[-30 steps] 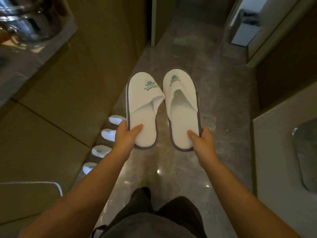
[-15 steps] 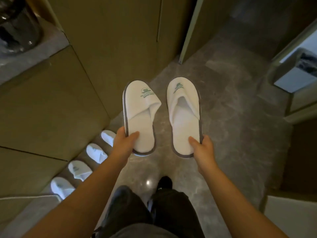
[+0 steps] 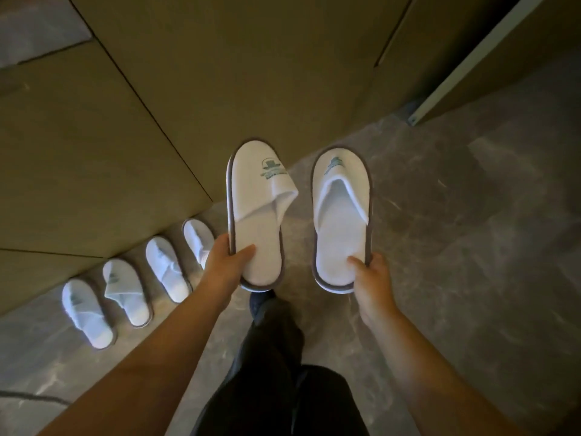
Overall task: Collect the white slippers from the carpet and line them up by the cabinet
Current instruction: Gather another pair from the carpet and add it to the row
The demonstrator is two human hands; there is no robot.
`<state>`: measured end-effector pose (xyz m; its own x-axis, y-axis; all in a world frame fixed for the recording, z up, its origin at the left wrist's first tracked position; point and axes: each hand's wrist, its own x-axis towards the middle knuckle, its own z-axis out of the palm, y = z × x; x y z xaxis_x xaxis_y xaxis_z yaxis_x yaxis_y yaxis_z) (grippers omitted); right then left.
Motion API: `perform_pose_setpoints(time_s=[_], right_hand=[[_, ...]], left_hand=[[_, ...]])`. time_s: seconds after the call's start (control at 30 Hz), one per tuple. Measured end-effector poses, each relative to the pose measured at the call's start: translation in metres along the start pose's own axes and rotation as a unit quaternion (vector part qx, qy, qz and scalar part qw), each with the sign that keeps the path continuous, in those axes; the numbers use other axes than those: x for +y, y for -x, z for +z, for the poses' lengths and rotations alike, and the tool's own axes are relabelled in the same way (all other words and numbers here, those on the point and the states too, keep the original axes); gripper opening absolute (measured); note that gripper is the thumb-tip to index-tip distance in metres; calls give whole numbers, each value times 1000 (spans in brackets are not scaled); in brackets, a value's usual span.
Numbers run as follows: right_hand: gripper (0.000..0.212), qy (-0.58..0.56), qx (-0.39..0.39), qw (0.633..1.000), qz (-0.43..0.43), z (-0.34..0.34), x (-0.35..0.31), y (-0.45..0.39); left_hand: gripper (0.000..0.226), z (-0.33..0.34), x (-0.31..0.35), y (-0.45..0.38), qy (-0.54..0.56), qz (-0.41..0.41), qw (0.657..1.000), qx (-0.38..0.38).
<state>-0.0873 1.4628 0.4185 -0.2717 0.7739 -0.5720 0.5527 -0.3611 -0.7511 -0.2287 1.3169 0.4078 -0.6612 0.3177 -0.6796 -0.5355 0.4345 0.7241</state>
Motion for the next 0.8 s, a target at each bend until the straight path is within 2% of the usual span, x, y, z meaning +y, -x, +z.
perform_pose_setpoints(time_s=[0.13,0.3,0.47,0.57,0.8], right_hand=[[22,33,-12,999,3,14,3,-75],[20,72,-44,996,9,34,40,-176],[27,84,-82,993,30,63,110,-271],[29,87,-71,993,37,80,158,-320],[31,106,-37,994,1,133,268,-434]], left_hand=[[38,30,-5,-57,-1,-25,1000,14],[22,68,-43,-139,-11,-20,999,46],[28,100,-112,-223,-10,-38,996,82],[37,116,-154,-271,-14,-51,994,95],[38,141,-250,-388,-29,-28,995,92]])
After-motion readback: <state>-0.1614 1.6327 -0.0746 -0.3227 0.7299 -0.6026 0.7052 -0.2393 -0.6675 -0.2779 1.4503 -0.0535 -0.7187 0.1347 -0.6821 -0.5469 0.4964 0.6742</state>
